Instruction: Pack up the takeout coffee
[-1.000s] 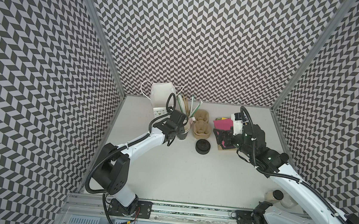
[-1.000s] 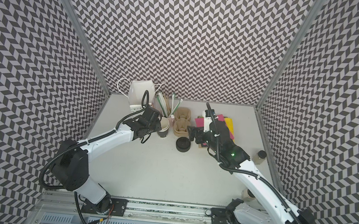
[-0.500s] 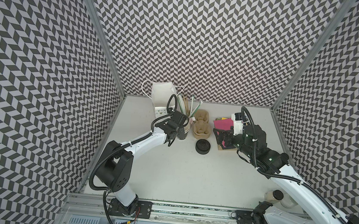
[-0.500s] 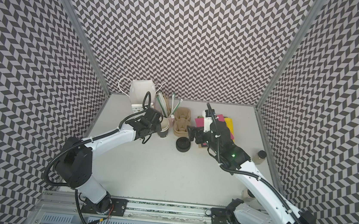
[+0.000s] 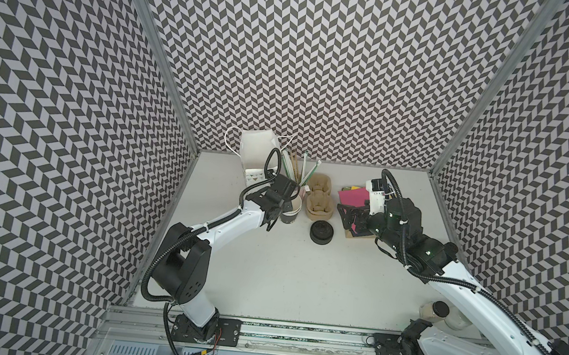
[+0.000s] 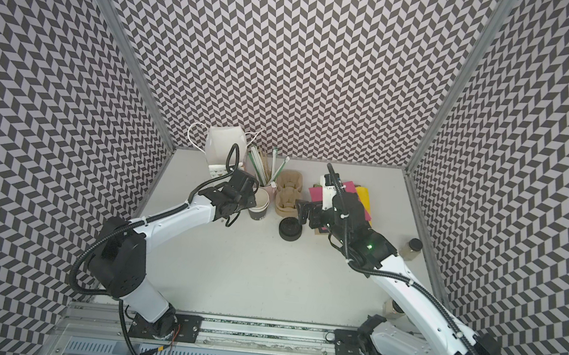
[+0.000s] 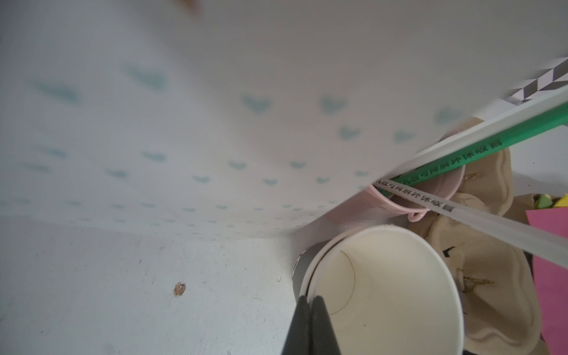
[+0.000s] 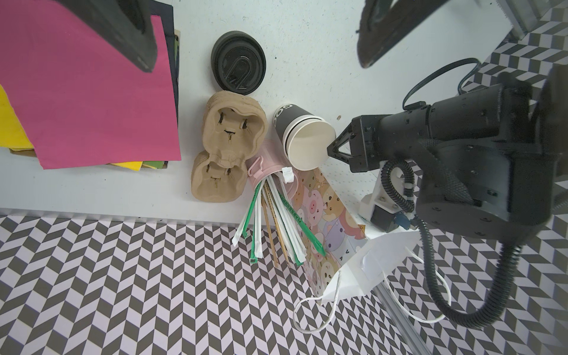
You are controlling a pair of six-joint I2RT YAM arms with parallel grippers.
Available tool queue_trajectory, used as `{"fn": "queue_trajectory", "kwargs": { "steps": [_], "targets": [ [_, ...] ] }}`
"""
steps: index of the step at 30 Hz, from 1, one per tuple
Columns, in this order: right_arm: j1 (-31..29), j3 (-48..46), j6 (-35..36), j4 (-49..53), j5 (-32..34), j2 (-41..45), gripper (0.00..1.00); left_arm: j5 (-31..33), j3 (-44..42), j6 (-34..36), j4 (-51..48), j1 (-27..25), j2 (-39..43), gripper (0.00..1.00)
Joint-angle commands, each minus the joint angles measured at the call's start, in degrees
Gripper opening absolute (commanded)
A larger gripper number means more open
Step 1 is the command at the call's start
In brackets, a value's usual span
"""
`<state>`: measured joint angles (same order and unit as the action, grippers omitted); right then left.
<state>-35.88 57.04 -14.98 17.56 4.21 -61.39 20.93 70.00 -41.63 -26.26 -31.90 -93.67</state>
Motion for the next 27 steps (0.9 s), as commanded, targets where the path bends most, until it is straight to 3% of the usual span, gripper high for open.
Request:
{"fn": "queue_trajectory", "kwargs": {
  "steps": [1,11,21,27],
  "targets": [
    [-0.42,-0.39,0.83,-2.45,-0.59,0.65,0.99,1.31,2.3,-0.39,-1.16,-0.36,-0.37,0.01],
    [-0.68,-0.57,-1.23,-1.37,-2.75,-2.7,1.0,-0.13,1.21,-0.71,-2.07,-0.37,1.97,0.0],
    [-4.98,-6.14,-19.63,-13.87,-9.44,-11.86,1.0,-4.23,-4.58,-3.39,-0.26,-0.35,6.95,0.0],
    [-5.17,-10.01,-30.37,-23.8,-10.25,-14.76,0.99,-5.74,-5.94,-4.2,0.58,-0.3,10.35,0.0]
  ]
}}
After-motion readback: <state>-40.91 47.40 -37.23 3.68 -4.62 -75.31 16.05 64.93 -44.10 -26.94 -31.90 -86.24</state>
